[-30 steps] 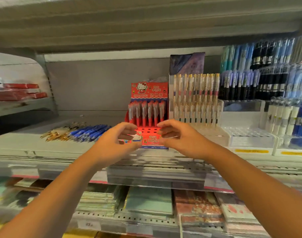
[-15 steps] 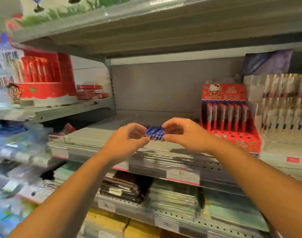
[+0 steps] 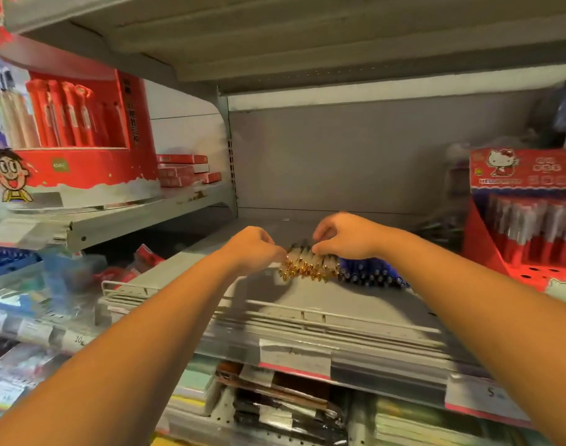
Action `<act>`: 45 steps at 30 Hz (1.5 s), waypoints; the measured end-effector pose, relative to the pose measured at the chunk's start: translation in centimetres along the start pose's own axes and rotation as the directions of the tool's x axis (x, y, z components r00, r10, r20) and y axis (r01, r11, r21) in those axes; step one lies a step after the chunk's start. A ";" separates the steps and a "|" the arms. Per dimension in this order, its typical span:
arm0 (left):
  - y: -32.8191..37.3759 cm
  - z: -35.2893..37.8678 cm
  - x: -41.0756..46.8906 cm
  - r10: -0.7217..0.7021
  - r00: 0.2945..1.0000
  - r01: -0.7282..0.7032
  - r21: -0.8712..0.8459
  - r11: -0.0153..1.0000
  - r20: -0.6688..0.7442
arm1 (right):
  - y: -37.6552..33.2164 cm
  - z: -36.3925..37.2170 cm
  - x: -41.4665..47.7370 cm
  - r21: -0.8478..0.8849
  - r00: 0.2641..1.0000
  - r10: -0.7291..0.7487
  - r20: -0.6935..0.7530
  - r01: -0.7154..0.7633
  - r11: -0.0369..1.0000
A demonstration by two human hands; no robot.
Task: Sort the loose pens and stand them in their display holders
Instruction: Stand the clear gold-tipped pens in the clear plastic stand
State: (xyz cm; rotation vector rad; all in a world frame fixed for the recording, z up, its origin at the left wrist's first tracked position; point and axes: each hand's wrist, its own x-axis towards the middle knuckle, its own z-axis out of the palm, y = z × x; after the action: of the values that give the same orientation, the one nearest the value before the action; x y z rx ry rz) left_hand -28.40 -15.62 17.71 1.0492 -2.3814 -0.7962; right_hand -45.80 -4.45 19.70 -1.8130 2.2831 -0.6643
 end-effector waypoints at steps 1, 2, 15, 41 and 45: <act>-0.2 0.1 1.2 -0.019 1.000 0.018 0.018 1.000 0.008 | 0.1 -0.2 1.0 -0.043 1.000 0.023 0.014 -0.022 0.999; -0.3 0.1 2.4 -0.038 0.999 0.037 0.045 0.998 0.026 | 0.3 -0.5 2.0 -0.086 0.998 0.053 0.035 -0.050 0.995; 0.5 1.4 11.2 -0.345 0.856 0.285 0.205 0.936 0.384 | 0.8 0.4 9.8 -0.289 0.900 0.351 0.259 -0.274 0.917; 1.6 2.1 12.1 -0.008 0.781 -0.171 0.226 0.959 0.624 | 1.3 1.4 8.7 0.045 0.822 0.549 0.148 -0.560 0.827; 2.0 2.4 11.9 -0.021 0.779 -0.191 0.269 0.944 0.627 | 1.4 1.3 8.1 0.103 0.830 0.534 0.159 -0.552 0.827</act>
State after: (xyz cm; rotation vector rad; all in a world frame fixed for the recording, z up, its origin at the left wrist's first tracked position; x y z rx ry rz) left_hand -38.29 -22.87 18.88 0.8633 -3.1954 -0.8367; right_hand -48.67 -12.29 19.22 -1.0149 2.4196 -0.5719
